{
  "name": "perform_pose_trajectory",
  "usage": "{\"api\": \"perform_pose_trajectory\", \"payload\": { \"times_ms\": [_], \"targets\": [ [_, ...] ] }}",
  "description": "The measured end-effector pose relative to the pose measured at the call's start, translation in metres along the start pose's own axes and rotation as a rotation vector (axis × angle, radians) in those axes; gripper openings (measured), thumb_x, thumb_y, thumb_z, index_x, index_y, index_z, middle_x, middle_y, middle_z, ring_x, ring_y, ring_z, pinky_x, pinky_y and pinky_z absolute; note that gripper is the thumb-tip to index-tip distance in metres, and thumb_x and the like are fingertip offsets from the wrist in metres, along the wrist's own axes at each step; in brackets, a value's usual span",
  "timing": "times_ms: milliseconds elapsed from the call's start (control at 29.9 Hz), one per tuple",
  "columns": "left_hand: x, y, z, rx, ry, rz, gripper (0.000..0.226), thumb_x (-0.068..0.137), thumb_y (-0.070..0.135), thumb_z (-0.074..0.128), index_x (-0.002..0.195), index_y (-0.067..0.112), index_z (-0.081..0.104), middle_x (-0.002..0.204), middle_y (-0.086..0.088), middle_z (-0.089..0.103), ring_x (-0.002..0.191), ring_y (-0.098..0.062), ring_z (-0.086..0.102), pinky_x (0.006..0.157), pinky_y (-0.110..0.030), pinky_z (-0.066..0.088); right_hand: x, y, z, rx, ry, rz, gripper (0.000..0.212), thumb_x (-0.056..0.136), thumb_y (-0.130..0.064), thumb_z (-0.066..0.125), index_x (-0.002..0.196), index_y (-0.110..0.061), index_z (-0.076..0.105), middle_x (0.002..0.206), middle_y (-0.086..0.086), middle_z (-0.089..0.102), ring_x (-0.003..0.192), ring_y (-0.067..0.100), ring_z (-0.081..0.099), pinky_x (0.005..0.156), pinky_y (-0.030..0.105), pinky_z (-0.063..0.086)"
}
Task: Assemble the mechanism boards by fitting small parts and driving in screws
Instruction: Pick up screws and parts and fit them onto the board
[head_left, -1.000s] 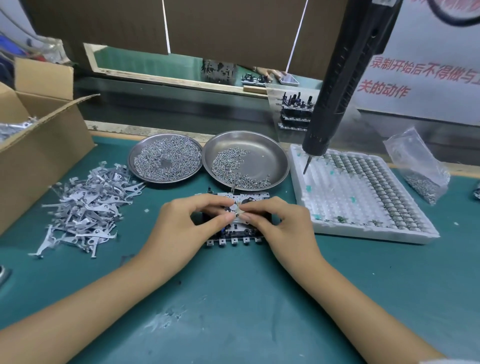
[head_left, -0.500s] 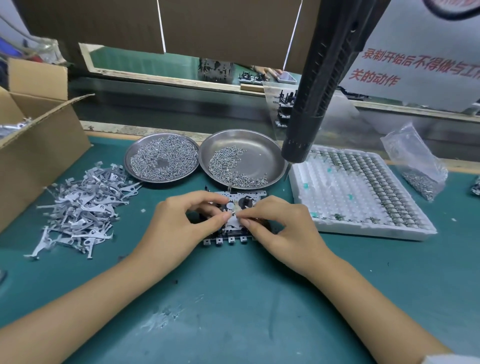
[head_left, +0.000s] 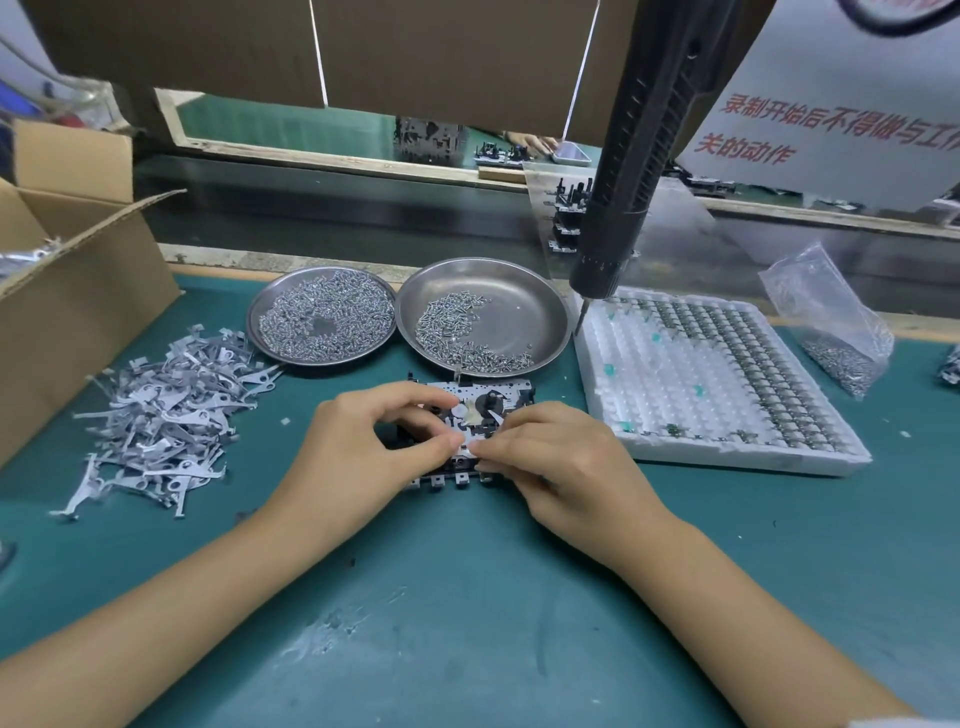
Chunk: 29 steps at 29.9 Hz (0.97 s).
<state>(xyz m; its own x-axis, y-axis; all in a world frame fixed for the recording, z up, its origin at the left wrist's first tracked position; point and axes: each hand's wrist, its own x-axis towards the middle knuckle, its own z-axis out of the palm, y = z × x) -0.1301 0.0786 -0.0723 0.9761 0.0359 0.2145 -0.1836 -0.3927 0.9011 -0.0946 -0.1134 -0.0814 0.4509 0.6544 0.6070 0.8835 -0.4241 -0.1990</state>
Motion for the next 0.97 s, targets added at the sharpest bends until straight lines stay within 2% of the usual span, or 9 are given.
{"api": "perform_pose_trajectory", "payload": {
  "times_ms": [167, 401, 468, 568, 634, 768, 868, 968],
  "targets": [
    [0.001, -0.001, -0.001, 0.030, -0.033, 0.038, 0.026, 0.075, 0.013, 0.077, 0.092, 0.031, 0.071, 0.072, 0.013, 0.072, 0.068, 0.002, 0.062, 0.071, -0.007, 0.043, -0.001, -0.004, 0.005, 0.043, 0.075, 0.050, 0.020, 0.077, 0.008, 0.065, 0.092, -0.002, 0.074, 0.076, 0.007, 0.070, 0.071, 0.028, 0.064, 0.062, 0.035, 0.053],
    [0.004, 0.000, -0.003, 0.084, -0.076, 0.067, 0.031, 0.076, 0.014, 0.077, 0.098, 0.035, 0.070, 0.073, 0.015, 0.072, 0.071, 0.005, 0.061, 0.074, -0.006, 0.042, -0.002, -0.012, 0.016, 0.051, 0.159, 0.171, 0.019, 0.075, 0.009, 0.065, 0.086, -0.004, 0.074, 0.071, 0.005, 0.069, 0.065, 0.027, 0.061, 0.057, 0.035, 0.052],
    [0.005, 0.000, -0.005, 0.098, -0.094, 0.064, 0.033, 0.076, 0.015, 0.076, 0.100, 0.036, 0.069, 0.074, 0.016, 0.072, 0.073, 0.007, 0.061, 0.076, -0.007, 0.042, -0.001, -0.012, 0.016, 0.046, 0.153, 0.192, 0.016, 0.075, 0.007, 0.068, 0.085, -0.005, 0.074, 0.070, 0.004, 0.068, 0.066, 0.026, 0.060, 0.061, 0.031, 0.051],
    [0.007, 0.001, -0.009, 0.130, -0.119, 0.070, 0.036, 0.076, 0.019, 0.077, 0.104, 0.039, 0.067, 0.075, 0.017, 0.072, 0.073, 0.009, 0.059, 0.075, -0.006, 0.040, -0.001, -0.010, 0.013, 0.167, 0.163, 0.322, 0.010, 0.078, -0.003, 0.072, 0.087, -0.007, 0.075, 0.076, 0.001, 0.070, 0.072, 0.014, 0.058, 0.068, 0.016, 0.044],
    [0.007, 0.002, -0.009, 0.127, -0.124, 0.062, 0.037, 0.076, 0.020, 0.077, 0.105, 0.040, 0.067, 0.075, 0.017, 0.072, 0.074, 0.006, 0.061, 0.075, -0.007, 0.042, 0.000, -0.009, 0.009, 0.325, 0.210, 0.456, 0.009, 0.084, -0.009, 0.067, 0.089, -0.009, 0.075, 0.081, -0.001, 0.072, 0.078, 0.010, 0.062, 0.072, 0.018, 0.047],
    [0.007, 0.001, -0.008, 0.116, -0.132, 0.077, 0.034, 0.076, 0.021, 0.077, 0.105, 0.037, 0.068, 0.076, 0.015, 0.072, 0.075, 0.004, 0.062, 0.076, -0.004, 0.040, 0.002, -0.007, 0.007, 0.513, 0.299, 0.624, 0.016, 0.090, -0.012, 0.063, 0.084, -0.024, 0.073, 0.081, -0.009, 0.073, 0.081, 0.006, 0.067, 0.074, 0.027, 0.052],
    [0.007, 0.000, -0.007, 0.099, -0.133, 0.077, 0.034, 0.075, 0.023, 0.078, 0.104, 0.037, 0.068, 0.077, 0.015, 0.072, 0.077, 0.003, 0.063, 0.078, -0.005, 0.041, 0.004, -0.009, 0.006, 0.550, 0.311, 0.619, 0.027, 0.091, -0.012, 0.062, 0.081, -0.037, 0.068, 0.079, -0.016, 0.071, 0.079, 0.002, 0.066, 0.072, 0.026, 0.052],
    [0.006, 0.000, -0.007, 0.085, -0.148, 0.095, 0.034, 0.073, 0.025, 0.079, 0.103, 0.037, 0.069, 0.080, 0.012, 0.072, 0.078, -0.001, 0.064, 0.082, -0.013, 0.046, 0.004, -0.011, 0.005, 0.547, 0.320, 0.605, 0.030, 0.092, -0.012, 0.061, 0.082, -0.040, 0.067, 0.078, -0.021, 0.070, 0.078, 0.000, 0.065, 0.067, 0.025, 0.052]
  ]
}}
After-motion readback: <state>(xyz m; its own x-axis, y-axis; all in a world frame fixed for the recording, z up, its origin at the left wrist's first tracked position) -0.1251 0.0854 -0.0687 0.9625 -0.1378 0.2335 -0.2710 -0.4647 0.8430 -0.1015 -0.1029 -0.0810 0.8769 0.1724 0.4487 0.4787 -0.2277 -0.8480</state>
